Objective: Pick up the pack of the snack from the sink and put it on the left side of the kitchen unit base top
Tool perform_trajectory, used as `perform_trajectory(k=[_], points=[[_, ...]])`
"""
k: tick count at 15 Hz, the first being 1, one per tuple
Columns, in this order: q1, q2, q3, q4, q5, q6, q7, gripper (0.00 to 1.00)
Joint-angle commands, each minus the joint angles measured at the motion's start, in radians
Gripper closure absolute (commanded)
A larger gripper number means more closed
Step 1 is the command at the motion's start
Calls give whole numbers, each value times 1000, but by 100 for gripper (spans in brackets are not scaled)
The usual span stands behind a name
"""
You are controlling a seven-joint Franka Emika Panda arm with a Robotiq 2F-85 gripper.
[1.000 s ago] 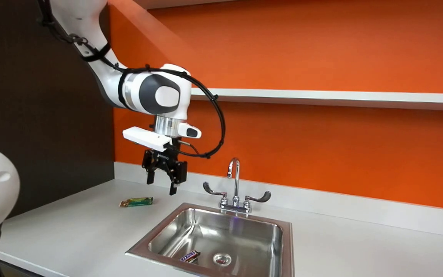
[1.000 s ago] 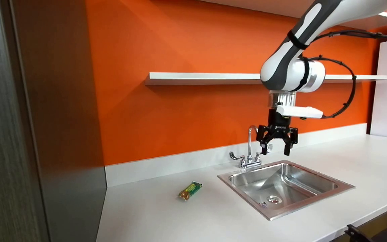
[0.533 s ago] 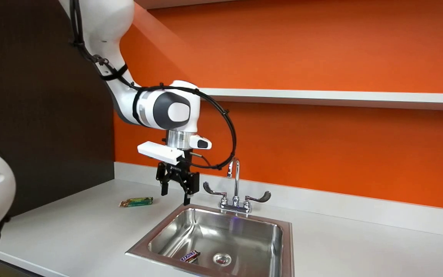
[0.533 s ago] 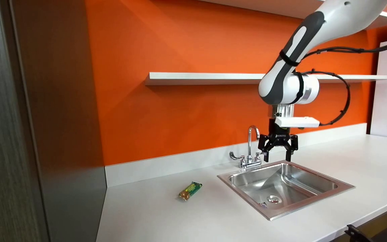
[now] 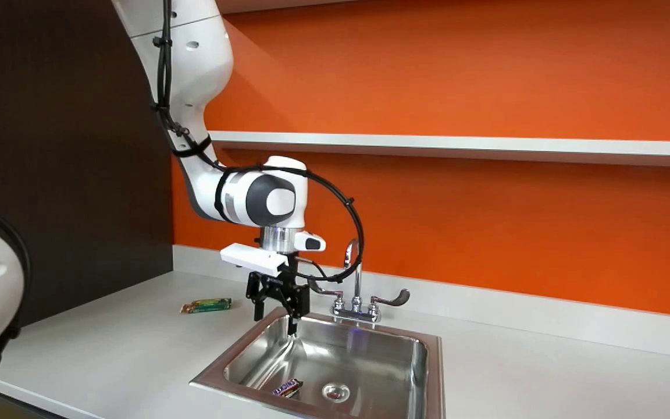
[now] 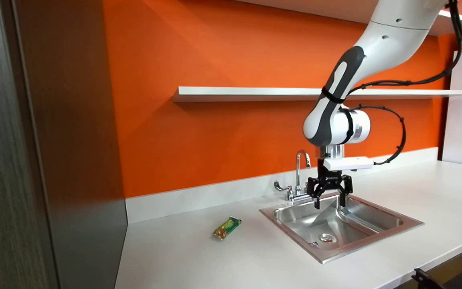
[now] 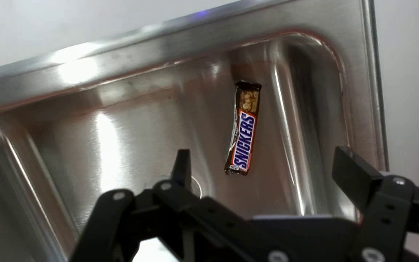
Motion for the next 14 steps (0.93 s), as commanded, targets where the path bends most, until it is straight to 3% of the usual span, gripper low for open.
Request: perform_trajectory(k=[1, 14], points=[[-7, 84, 10, 43, -31, 48, 44, 0], [17, 302, 7, 77, -6, 287, 99, 0]])
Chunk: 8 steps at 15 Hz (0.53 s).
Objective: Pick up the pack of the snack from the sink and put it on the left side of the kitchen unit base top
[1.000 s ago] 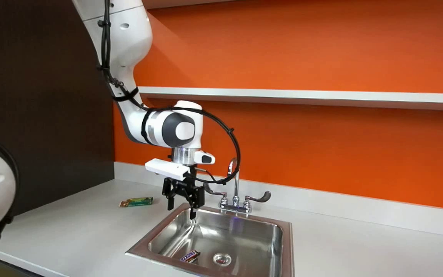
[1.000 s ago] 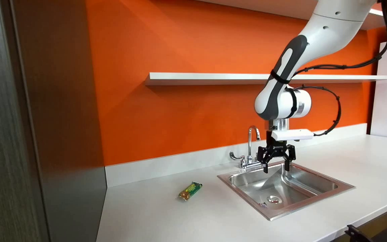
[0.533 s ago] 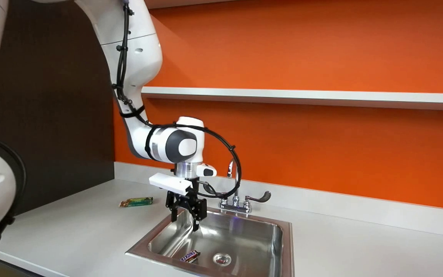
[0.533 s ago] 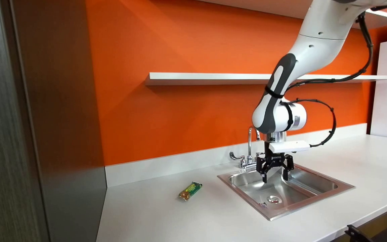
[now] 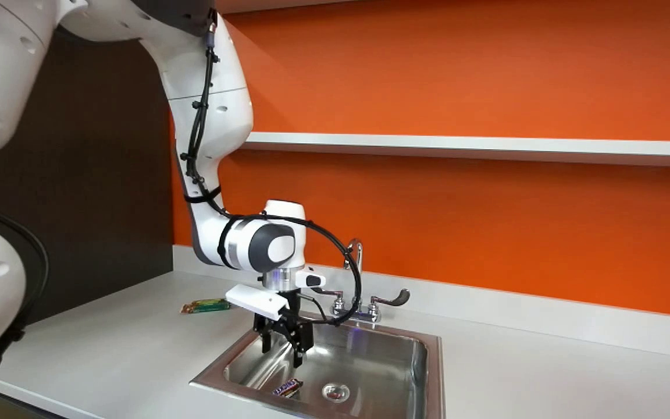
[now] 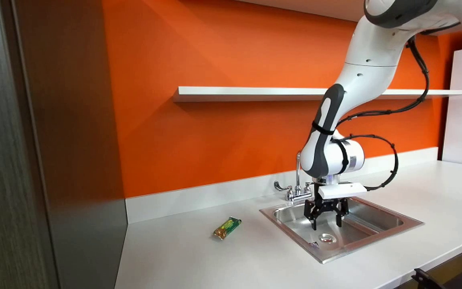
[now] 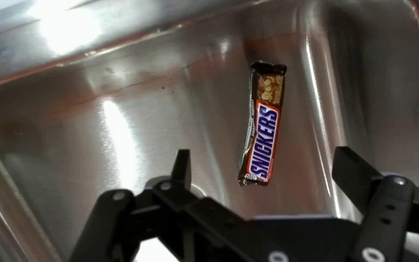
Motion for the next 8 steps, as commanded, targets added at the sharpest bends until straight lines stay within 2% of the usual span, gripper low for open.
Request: perform_trajectory(k=[1, 8], points=[[8, 65, 6, 27, -3, 63, 50, 0], [14, 164, 21, 67, 11, 128, 70, 0]])
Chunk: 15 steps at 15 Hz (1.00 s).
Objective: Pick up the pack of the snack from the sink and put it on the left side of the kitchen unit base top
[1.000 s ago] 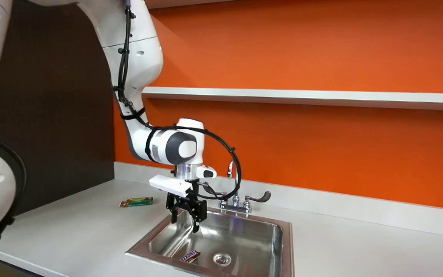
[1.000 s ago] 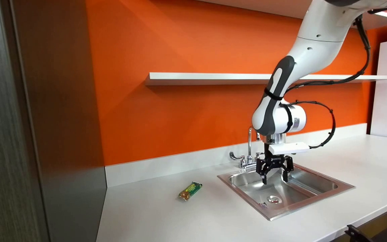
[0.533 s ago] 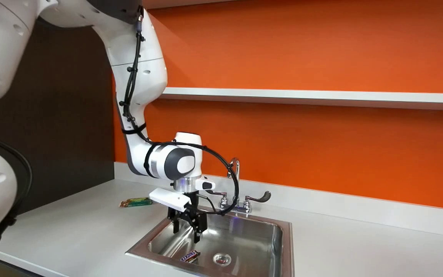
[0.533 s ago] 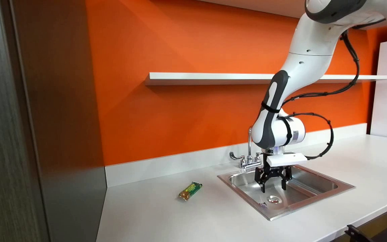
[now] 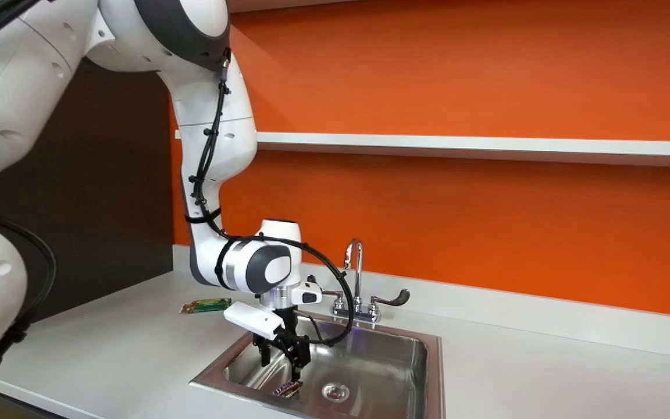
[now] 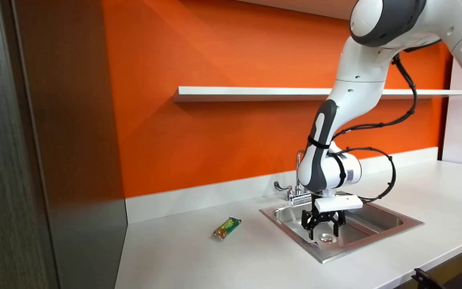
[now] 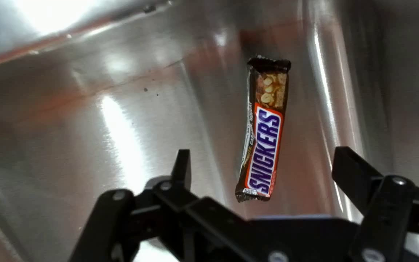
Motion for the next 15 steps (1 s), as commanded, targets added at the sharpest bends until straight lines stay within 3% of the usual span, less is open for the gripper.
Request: perform_trajectory(k=[1, 15], points=[[9, 59, 6, 39, 8, 34, 33, 0], [11, 73, -4, 37, -5, 28, 19, 0]])
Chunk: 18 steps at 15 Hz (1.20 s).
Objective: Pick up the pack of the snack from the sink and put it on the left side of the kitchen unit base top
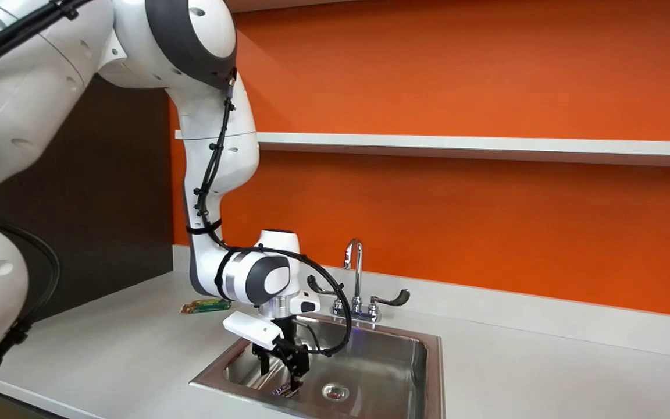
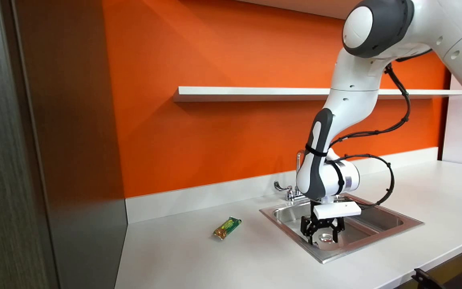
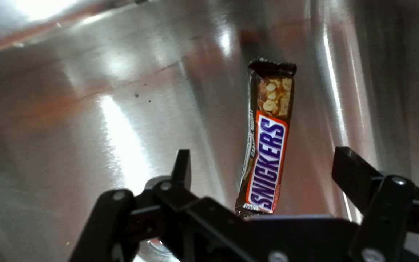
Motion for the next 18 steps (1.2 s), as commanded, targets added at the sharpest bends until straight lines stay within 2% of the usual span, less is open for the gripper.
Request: perform_trajectory(k=[1, 18], points=[[2, 16, -4, 13, -5, 1, 8, 0], [10, 106, -22, 85, 1, 1, 25, 0]])
